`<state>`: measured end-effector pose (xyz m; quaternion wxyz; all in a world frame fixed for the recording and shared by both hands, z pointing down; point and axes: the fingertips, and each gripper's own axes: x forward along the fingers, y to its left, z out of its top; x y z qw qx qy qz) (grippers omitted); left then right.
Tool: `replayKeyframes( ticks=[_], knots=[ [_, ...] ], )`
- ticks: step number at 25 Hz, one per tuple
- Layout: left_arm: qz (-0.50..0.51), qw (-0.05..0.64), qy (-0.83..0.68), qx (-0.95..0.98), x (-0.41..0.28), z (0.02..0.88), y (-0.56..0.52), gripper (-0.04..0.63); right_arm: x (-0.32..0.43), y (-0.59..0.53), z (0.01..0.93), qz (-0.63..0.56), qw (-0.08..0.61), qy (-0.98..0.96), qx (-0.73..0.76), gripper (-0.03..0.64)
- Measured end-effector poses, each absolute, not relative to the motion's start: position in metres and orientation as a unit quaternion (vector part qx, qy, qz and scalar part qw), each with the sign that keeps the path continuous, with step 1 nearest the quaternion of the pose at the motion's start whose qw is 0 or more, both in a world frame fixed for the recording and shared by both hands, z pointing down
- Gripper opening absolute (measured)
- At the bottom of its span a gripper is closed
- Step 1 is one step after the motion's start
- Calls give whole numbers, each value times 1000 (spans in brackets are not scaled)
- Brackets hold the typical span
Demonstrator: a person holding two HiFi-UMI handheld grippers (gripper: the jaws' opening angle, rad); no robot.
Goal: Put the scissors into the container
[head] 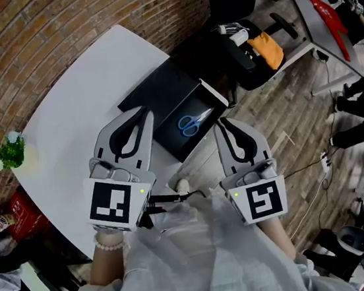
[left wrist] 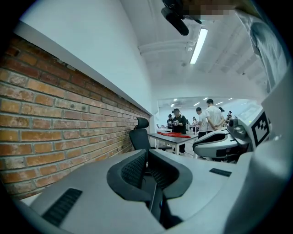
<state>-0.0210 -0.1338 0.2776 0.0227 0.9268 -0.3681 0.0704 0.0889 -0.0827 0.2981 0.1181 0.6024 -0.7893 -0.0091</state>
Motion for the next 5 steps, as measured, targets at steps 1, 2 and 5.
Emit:
replayKeyframes(
  ticks=[1,2,5],
  knots=[
    [71,23,-368,927,-21,278,-134,29,89,-82,300,-8,122,-790,601,58],
    [72,23,-368,927,-22,278,-134,29,89,-82,302,-6,128,-790,600,58],
    [72,23,-368,927,-22,279,-135,29,89,-81,305,-3,135,-790,598,58]
  ],
)
